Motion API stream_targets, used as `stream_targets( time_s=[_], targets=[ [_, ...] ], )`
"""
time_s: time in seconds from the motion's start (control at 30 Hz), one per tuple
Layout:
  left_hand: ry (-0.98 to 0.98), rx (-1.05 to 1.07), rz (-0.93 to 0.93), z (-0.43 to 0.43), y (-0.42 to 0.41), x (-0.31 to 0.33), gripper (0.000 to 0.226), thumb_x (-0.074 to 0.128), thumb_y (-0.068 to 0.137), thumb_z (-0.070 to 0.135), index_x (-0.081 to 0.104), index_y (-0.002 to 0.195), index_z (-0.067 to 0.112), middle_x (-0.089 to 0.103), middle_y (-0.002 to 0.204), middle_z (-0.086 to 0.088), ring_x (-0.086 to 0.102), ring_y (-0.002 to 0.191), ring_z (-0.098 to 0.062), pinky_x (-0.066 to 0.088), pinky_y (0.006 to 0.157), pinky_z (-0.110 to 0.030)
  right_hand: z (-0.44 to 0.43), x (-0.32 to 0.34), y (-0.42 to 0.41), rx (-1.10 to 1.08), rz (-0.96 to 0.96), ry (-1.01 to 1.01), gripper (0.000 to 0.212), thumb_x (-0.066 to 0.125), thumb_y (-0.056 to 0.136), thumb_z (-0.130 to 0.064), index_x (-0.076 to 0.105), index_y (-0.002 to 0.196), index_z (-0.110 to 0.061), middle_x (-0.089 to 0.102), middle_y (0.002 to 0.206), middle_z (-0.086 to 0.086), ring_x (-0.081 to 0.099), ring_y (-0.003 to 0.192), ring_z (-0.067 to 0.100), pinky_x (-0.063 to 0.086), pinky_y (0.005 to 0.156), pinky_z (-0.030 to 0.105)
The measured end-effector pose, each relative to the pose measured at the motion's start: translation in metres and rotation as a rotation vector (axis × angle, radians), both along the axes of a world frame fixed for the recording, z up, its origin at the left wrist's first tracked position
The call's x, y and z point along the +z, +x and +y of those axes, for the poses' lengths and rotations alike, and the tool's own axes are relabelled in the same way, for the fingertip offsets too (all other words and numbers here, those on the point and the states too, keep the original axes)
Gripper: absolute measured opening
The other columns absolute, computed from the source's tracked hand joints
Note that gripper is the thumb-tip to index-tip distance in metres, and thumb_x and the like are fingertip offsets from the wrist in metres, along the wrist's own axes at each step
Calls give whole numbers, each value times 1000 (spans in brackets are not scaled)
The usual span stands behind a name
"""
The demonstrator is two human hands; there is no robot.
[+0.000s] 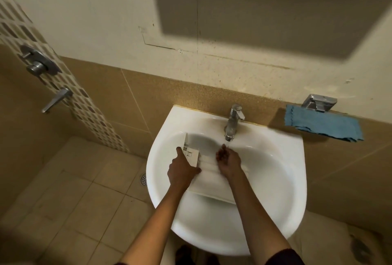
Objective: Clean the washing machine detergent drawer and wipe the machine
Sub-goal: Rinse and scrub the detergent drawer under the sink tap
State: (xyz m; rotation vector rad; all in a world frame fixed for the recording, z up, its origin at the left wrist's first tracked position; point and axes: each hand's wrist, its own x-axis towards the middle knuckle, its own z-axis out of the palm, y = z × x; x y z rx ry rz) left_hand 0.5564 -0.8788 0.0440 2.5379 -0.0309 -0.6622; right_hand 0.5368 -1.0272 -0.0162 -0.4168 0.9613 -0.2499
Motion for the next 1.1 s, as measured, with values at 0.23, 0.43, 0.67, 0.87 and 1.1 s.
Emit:
stream_targets(
  time_s=[0.23,0.43,0.67,0.87,1.1],
  targets=[
    [22,-5,32,-5,17,1,76,76,70,46,36,127,14,56,120,-13,52,114,-35,42,82,-35,-20,2,-2,-98,-26,189,30,27,92,2,49,73,-3,54,63,8,46,63,17,36,58,24],
    [-55,51,-1,-12,12,-4,60,71,75,32,38,119,9,58,117,-15,54,109,-37,44,83,-38,-19,19,13,-43,-84,155,32,24,93,3,49,74,-1,43,66,11,42,60,18,33,56,22],
    [-26,32,-35,-11,8,0,61,68,76,42,38,119,12,61,112,-12,57,106,-34,42,78,-35,6,27,9,724,29,-398,30,35,91,0,55,69,-4,57,51,5,49,50,14,40,51,21],
    [-22,19,-36,-9,9,0,57,69,75,35,38,117,11,61,111,-13,57,104,-35,43,78,-36,-2,31,-31,1255,576,-1236,16,55,88,-12,64,96,-2,64,103,17,61,101,29,46,73,25],
    [-52,20,-32,-11,10,-3,60,72,75,35,37,118,11,62,110,-14,58,103,-36,44,78,-37,45,21,-43,1152,328,-1530,27,51,91,-7,66,114,-11,64,109,11,59,104,25,39,80,24]
  ],
)
